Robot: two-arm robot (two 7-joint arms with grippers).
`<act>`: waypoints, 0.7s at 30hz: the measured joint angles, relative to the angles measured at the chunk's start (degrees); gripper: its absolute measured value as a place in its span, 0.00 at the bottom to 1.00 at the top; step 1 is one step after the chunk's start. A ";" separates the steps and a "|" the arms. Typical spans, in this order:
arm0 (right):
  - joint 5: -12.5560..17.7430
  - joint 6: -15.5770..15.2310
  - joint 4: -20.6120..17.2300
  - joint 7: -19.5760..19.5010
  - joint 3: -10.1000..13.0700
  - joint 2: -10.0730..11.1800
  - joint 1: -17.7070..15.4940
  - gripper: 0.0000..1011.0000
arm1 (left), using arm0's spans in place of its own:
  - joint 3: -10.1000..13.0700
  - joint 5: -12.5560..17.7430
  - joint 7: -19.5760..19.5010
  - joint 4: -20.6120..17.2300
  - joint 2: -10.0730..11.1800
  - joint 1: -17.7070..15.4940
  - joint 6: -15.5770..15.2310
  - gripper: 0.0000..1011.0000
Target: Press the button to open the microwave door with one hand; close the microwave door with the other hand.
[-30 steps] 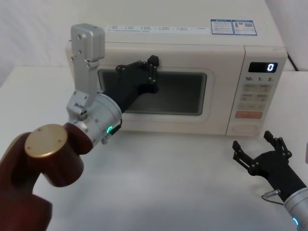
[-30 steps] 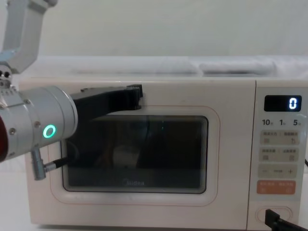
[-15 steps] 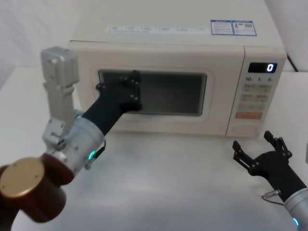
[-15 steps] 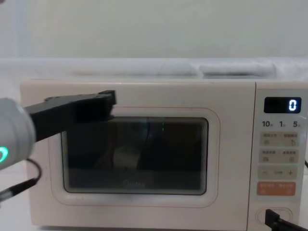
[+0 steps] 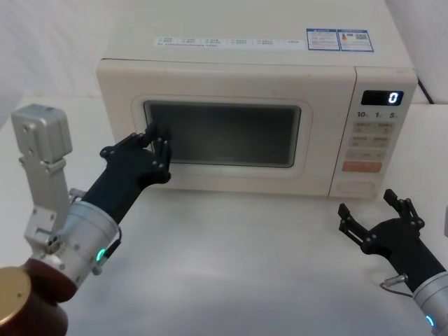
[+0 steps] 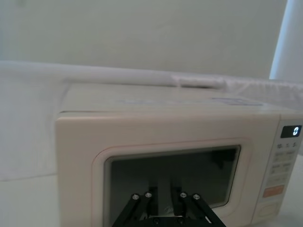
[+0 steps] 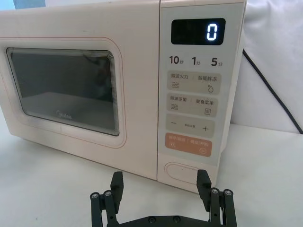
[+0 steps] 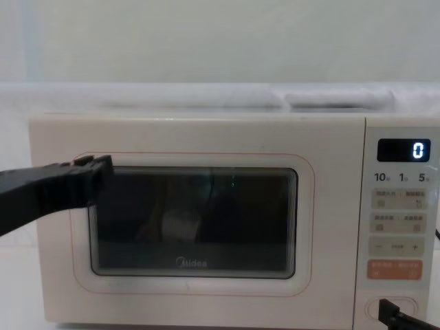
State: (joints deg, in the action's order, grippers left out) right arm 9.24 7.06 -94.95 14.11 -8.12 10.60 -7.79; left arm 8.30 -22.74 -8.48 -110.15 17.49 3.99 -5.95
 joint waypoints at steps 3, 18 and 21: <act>0.00 0.00 0.00 0.00 0.00 0.00 0.00 0.99 | -0.78 0.26 0.14 -0.17 0.01 1.31 0.62 0.23; 0.00 0.00 0.00 0.00 0.00 0.00 0.00 0.99 | -3.31 4.21 1.40 0.86 -0.98 7.26 3.01 0.71; 0.00 0.00 0.00 0.00 0.00 0.00 0.00 0.99 | -3.89 4.64 1.41 1.08 -1.40 8.27 3.34 0.80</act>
State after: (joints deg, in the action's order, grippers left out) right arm 9.24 7.06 -94.95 14.12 -8.12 10.60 -7.79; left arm 4.41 -18.10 -7.06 -109.06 16.09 12.26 -2.61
